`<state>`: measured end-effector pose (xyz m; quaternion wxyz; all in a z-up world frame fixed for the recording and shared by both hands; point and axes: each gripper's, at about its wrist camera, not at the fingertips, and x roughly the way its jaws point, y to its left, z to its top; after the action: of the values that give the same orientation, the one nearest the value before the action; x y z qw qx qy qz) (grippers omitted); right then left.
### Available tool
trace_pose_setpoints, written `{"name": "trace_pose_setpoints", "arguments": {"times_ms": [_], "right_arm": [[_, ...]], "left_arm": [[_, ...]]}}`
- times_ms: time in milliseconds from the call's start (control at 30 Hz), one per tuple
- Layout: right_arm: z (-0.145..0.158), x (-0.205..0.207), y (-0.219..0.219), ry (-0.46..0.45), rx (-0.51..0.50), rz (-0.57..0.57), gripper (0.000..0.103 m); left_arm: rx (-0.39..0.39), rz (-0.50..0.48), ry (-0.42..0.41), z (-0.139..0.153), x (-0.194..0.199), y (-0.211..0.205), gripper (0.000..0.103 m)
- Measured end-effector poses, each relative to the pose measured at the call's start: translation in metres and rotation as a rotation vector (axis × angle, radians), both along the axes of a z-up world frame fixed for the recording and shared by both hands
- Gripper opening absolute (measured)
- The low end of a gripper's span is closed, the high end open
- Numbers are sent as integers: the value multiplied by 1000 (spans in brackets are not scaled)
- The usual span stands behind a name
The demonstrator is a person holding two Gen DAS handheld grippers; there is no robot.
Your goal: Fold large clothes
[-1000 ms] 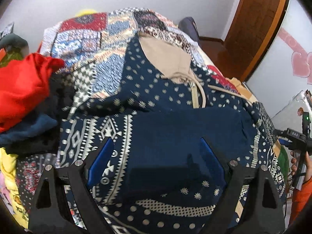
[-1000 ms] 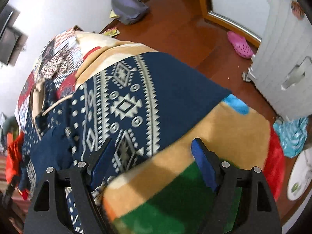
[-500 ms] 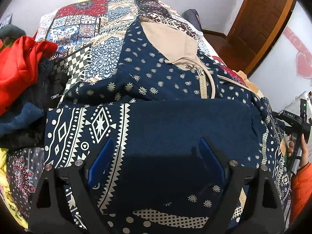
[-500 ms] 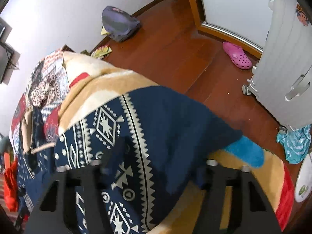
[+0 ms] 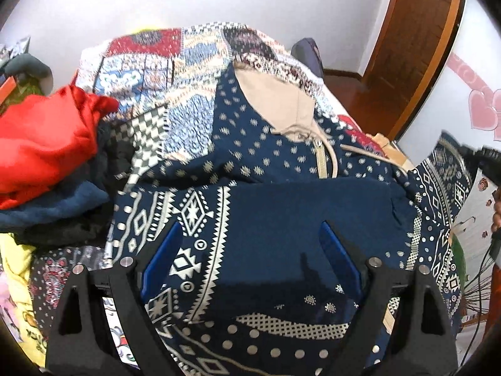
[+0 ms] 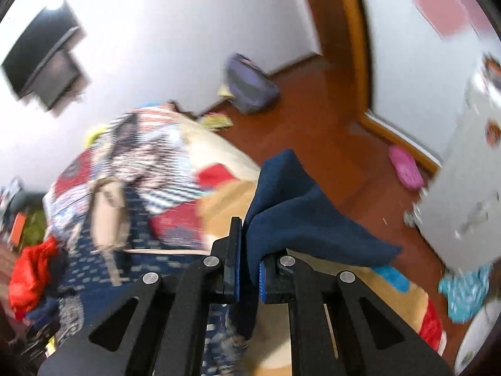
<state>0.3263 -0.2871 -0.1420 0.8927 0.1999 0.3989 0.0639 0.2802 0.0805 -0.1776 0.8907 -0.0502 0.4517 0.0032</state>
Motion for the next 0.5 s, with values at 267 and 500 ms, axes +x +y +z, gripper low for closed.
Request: {"name": "trace_pose_setpoints", "arguments": {"times_ms": [267, 500], "right_arm": [[37, -21, 104, -95, -4, 291, 7], [-49, -18, 174, 204, 4, 445, 8]], "left_arm": [[38, -11, -52, 22, -27, 4, 89], [31, -9, -35, 19, -45, 11, 89]]}}
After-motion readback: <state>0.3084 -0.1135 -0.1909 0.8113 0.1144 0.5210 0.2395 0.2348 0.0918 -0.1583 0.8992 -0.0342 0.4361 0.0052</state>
